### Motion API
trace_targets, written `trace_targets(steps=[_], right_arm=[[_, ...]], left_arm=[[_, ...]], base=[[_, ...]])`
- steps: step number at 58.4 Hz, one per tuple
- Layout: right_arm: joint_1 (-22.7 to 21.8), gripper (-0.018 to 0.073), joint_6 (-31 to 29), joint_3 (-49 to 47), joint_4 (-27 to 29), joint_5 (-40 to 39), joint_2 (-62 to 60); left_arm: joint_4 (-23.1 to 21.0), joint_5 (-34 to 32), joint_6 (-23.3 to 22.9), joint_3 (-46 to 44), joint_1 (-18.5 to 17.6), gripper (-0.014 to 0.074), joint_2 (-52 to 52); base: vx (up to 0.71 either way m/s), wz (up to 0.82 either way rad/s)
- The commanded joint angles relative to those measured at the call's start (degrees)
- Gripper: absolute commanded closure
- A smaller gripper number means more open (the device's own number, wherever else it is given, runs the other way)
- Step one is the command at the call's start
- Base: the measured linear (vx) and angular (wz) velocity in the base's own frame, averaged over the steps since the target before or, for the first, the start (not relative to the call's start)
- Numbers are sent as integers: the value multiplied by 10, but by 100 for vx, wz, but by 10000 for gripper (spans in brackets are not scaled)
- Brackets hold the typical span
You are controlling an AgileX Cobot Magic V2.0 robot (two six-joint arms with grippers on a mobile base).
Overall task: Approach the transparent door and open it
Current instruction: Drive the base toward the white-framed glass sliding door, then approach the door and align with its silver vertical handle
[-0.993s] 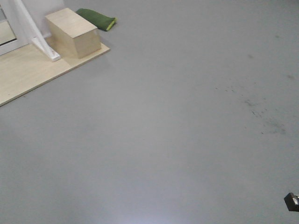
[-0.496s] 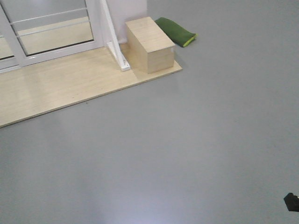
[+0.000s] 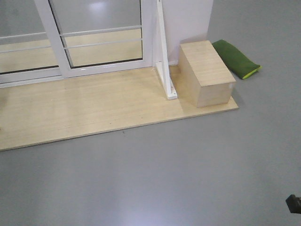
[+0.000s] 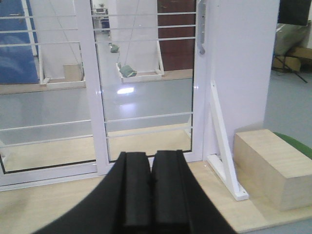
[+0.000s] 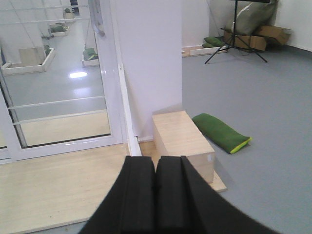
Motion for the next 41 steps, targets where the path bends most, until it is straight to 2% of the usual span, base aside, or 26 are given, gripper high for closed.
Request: trace_targets(steps=[1, 25, 41], right_arm=[[-1, 567, -2, 8, -3, -46, -8], [0, 567, -2, 8, -3, -46, -8], [0, 567, -2, 8, -3, -46, -8]], left_arm=[[-5, -49, 0, 18, -1, 602, -7], [-5, -49, 0, 18, -1, 602, -7], [-5, -49, 0, 18, -1, 602, -7]], base=[[62, 31], [63, 26], [59, 11]])
